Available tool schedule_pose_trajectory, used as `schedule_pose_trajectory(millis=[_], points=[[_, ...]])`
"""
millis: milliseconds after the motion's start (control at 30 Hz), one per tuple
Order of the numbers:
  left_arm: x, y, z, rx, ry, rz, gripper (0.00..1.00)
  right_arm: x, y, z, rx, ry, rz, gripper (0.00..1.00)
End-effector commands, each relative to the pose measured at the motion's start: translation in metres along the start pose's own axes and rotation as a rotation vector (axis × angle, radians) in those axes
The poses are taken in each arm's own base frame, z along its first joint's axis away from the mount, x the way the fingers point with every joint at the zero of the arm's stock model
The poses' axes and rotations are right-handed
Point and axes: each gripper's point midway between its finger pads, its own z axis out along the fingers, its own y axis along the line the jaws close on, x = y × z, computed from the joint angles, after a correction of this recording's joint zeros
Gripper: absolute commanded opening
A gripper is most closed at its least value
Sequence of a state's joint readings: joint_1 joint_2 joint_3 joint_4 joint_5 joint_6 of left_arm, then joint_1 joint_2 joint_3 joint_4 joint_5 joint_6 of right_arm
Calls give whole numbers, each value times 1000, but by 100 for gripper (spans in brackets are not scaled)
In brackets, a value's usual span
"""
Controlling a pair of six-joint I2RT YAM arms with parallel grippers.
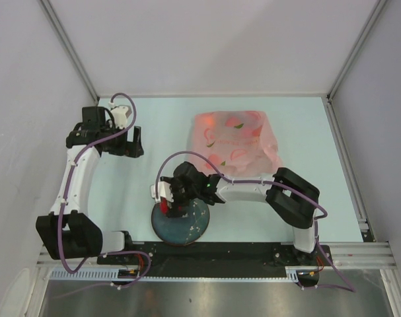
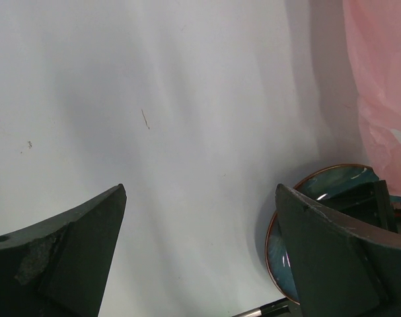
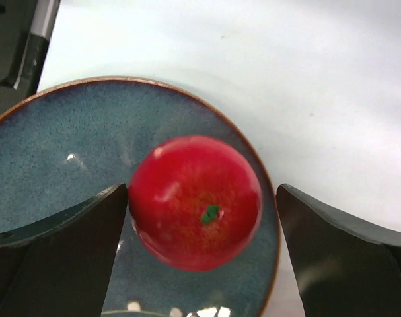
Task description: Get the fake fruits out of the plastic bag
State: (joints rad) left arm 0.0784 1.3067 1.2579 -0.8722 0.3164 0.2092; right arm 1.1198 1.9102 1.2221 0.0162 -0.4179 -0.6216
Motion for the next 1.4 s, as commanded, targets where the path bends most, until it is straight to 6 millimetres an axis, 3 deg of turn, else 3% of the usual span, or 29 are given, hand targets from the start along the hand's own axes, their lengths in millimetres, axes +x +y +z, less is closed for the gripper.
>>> schedule_pose_trajectory(millis=[0,167,233,267,333,400,433,467,500,567,600,633,767,967,1100,1200,1233,1367], points=[[-30,-6,-17,13,-109,26,100,-76,-39,-48,132,-164,-66,100],[-47,-9,-21,28,-144,22,100,-85,-34,-118,133,-129,-2,100],[-50,-12,-20,51,-146,24,100,-70,-40,-142,150,-85,52,100],[-52,-16,-18,76,-145,26,100,-75,-45,-161,191,-97,61,100],[-49,-28,-15,127,-127,62,100,-62,-70,-191,299,-84,159,100],[-41,-59,-9,219,-95,140,100,-56,-91,-223,424,-85,225,100],[-36,-70,-7,256,-88,204,100,-41,-108,-243,497,-72,297,99],[-23,-83,-2,300,-61,241,100,-32,-113,-254,534,-61,335,98],[-16,-111,-5,372,-64,319,100,-25,-119,-269,580,-49,366,97],[6,-137,2,450,-33,413,100,7,-120,-288,612,6,468,90],[15,-164,0,525,-30,479,100,15,-116,-290,600,19,493,87],[22,-175,3,549,-16,510,100,24,-110,-294,592,42,522,81],[49,-224,15,660,54,661,100,62,-102,-305,645,104,604,77],[55,-265,40,743,157,593,100,84,-107,-333,728,96,743,70],[63,-273,60,681,194,563,100,91,-98,-333,710,77,848,67],[63,-261,88,503,187,513,99,92,-98,-331,706,75,826,67],[55,-255,95,430,175,494,98,90,-100,-333,716,71,814,67],[60,-243,109,329,233,433,93,84,-99,-338,738,91,739,66]])
